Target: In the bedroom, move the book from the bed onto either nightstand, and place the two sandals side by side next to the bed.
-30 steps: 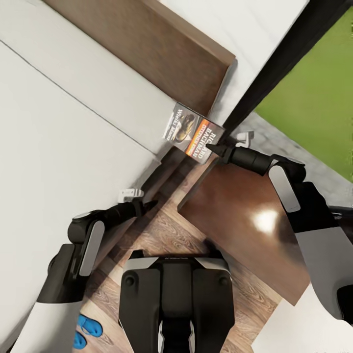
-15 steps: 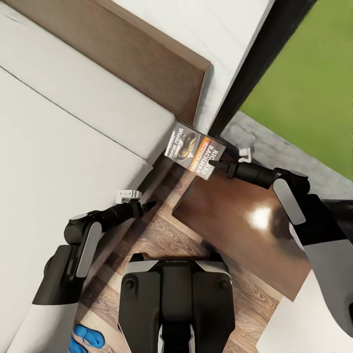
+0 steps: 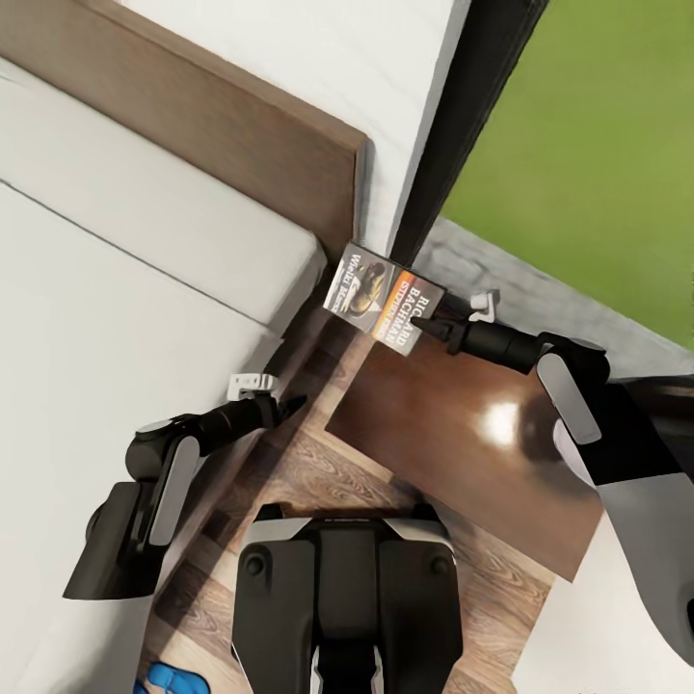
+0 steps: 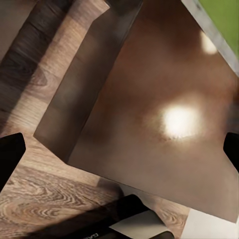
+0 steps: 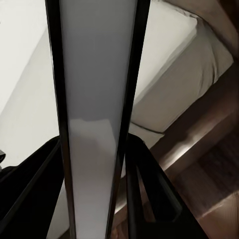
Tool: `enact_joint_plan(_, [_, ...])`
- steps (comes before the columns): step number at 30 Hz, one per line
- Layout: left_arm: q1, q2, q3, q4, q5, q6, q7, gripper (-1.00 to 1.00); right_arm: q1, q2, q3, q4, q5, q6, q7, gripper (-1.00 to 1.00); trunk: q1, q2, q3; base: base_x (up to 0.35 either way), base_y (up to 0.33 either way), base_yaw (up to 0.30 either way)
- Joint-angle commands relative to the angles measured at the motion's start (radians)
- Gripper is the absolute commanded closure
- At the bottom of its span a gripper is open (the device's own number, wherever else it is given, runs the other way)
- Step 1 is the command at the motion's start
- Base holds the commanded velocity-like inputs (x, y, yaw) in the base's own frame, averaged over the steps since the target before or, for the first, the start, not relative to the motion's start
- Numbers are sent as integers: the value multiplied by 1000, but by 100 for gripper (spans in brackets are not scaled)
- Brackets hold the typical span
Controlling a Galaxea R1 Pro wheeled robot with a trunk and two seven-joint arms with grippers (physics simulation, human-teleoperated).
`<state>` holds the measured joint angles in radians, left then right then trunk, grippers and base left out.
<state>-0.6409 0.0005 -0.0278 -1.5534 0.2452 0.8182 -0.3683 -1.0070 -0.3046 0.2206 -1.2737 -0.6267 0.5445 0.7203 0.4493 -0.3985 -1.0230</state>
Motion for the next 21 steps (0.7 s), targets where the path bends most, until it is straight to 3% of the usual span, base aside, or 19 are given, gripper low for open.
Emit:
enact_joint_plan(1, [0,0,1,-1,1,5,-2,-100,-1,0,2,0,-10,7,-2,100,1,-2,1,0,0,-126])
enact_joint_plan(21, [0,1,6,4,-1,7,-1,-100,-1,8,5,3,-11,4,-5,100,1,-2,20,0,0,-14])
